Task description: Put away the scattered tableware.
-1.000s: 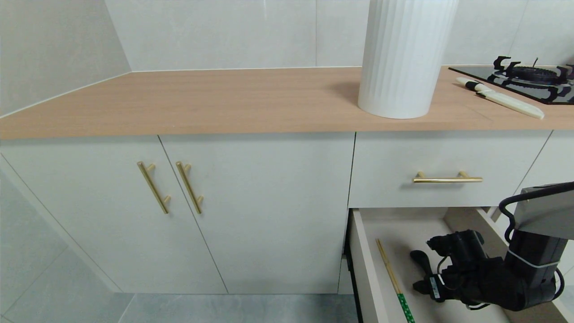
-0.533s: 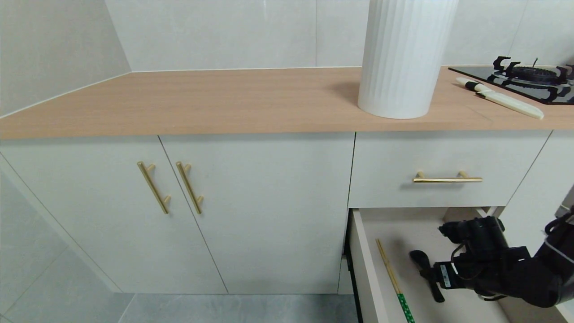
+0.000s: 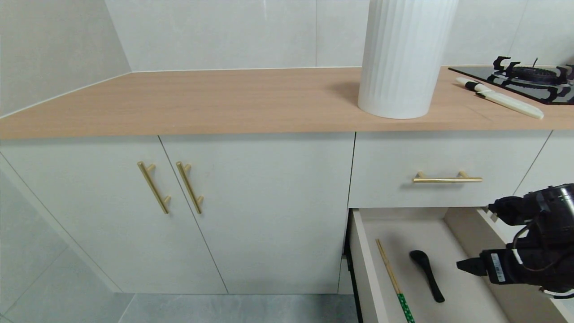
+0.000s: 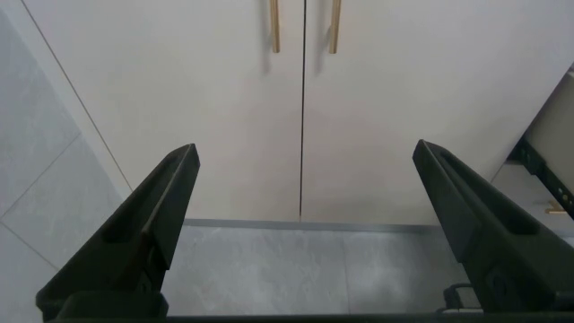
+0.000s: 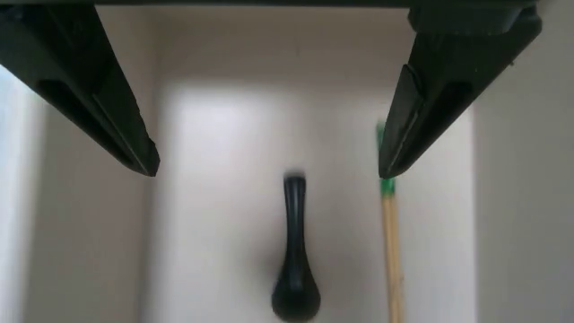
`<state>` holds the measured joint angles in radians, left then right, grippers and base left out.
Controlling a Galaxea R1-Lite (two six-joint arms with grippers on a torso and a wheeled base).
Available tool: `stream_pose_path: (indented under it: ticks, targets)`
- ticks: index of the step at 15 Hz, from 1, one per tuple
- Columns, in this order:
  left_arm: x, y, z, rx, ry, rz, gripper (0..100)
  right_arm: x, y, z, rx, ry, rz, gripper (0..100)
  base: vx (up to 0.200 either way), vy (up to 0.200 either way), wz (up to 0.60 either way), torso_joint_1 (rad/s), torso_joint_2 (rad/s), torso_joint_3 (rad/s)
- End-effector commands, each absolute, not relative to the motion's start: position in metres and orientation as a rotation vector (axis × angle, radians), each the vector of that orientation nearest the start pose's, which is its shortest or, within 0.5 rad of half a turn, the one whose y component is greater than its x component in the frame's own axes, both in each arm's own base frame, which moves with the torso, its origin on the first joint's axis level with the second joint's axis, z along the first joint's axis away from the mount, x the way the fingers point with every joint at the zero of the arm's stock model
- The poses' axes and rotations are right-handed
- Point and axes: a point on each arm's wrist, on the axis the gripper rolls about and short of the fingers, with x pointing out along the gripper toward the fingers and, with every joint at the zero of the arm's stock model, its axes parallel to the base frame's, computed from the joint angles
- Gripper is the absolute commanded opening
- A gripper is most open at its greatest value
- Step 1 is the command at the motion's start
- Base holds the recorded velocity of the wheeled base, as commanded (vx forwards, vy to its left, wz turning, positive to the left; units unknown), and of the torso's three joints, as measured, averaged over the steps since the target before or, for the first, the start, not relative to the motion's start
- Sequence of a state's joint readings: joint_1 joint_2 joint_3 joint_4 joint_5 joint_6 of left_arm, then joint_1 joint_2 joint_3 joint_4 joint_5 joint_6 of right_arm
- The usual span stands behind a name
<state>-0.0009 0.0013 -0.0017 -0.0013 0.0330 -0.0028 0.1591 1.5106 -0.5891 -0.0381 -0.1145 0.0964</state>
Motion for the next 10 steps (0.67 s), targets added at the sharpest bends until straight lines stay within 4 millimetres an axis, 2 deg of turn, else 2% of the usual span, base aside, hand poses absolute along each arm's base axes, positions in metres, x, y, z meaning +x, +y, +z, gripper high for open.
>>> stream_pose_path:
  ticks: [1,3,8,10]
  targets:
    - [-0.023,0.001,0.076,-0.003,-0.002,0.032,100,0.175,0.027,0.171,-0.013,0.77,0.014,100,0.0,0.0,0.0,0.0,0.0,0.0]
    - [-0.023,0.001,0.076,-0.003,-0.002,0.034,100,0.165,0.025,0.166,-0.019,0.83,0.015,100,0.0,0.0,0.0,0.0,0.0,0.0]
    - [-0.023,0.001,0.076,-0.005,-0.002,0.034,100,0.166,0.027,0.158,-0.01,0.886,0.056,100,0.0,0.0,0.0,0.0,0.0,0.0]
    - [-0.023,0.001,0.076,-0.003,-0.002,0.032,100,0.165,0.027,0.158,-0.013,0.909,0.057,100,-0.2,0.0,0.0,0.002,0.0,0.007]
